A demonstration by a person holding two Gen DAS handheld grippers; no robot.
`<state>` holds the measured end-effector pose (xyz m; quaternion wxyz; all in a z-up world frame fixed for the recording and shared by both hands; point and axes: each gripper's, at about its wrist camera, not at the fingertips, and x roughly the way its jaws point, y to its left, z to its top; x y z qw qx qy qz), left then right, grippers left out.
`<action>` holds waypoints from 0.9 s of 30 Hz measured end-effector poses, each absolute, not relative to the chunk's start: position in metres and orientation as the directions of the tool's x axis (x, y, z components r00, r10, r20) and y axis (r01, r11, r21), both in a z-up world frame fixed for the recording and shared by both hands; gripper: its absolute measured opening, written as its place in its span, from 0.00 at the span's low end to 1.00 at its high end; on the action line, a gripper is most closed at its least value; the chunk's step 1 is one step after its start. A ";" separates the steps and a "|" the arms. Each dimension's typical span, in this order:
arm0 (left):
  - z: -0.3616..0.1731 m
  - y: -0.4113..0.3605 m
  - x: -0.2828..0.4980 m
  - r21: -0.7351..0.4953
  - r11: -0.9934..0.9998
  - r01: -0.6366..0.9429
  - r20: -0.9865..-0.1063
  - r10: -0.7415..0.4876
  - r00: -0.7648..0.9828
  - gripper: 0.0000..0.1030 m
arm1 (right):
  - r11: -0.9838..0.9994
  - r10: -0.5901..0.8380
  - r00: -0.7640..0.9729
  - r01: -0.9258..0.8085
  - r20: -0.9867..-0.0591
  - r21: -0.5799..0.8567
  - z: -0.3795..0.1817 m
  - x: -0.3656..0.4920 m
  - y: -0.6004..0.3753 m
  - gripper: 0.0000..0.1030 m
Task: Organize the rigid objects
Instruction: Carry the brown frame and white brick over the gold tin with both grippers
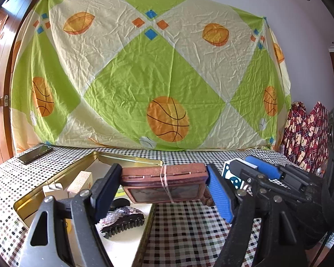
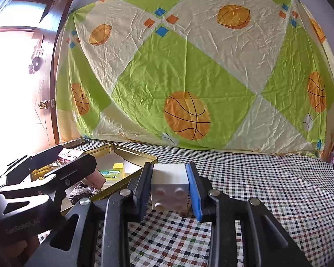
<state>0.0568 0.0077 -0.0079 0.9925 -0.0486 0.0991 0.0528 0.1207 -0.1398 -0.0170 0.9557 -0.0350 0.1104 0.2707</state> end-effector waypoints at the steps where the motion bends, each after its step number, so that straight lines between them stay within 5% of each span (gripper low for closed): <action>1: -0.008 0.009 0.056 -0.088 0.989 -0.115 -0.200 0.096 0.975 0.75 | 0.850 0.511 0.828 -0.527 -0.230 -0.007 -0.017 0.120 -0.138 0.33; 27: -0.005 0.035 0.040 -0.121 0.984 -0.133 -0.165 0.113 0.980 0.75 | 0.826 0.550 0.805 -0.564 -0.221 -0.002 -0.016 0.112 -0.115 0.33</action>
